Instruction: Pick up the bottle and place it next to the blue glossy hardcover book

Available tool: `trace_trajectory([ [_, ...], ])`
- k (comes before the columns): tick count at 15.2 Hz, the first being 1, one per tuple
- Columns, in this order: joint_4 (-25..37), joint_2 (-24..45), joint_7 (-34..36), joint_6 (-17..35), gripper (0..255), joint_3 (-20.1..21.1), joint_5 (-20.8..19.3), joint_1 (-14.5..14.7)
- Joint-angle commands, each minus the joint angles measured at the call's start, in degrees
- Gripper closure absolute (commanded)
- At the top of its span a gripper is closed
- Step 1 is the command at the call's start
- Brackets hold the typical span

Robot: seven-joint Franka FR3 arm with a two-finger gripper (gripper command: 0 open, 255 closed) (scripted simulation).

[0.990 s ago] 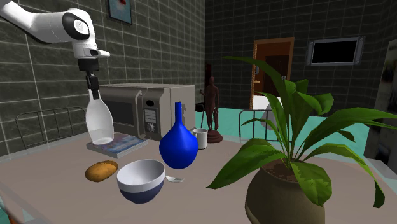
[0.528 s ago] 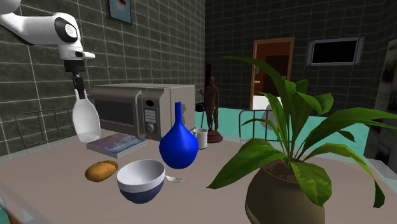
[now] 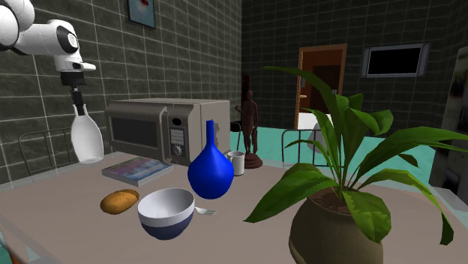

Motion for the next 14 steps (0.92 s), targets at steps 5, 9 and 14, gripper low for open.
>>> trace_trajectory([
  [5,4.9,5.0,3.2,-0.6,255,-0.1,-2.4,4.0],
  [9,1.5,4.7,3.5,2.6,255,-0.2,-2.4,3.4],
  [14,-2.3,4.9,4.0,6.3,255,-0.3,-2.6,2.8],
])
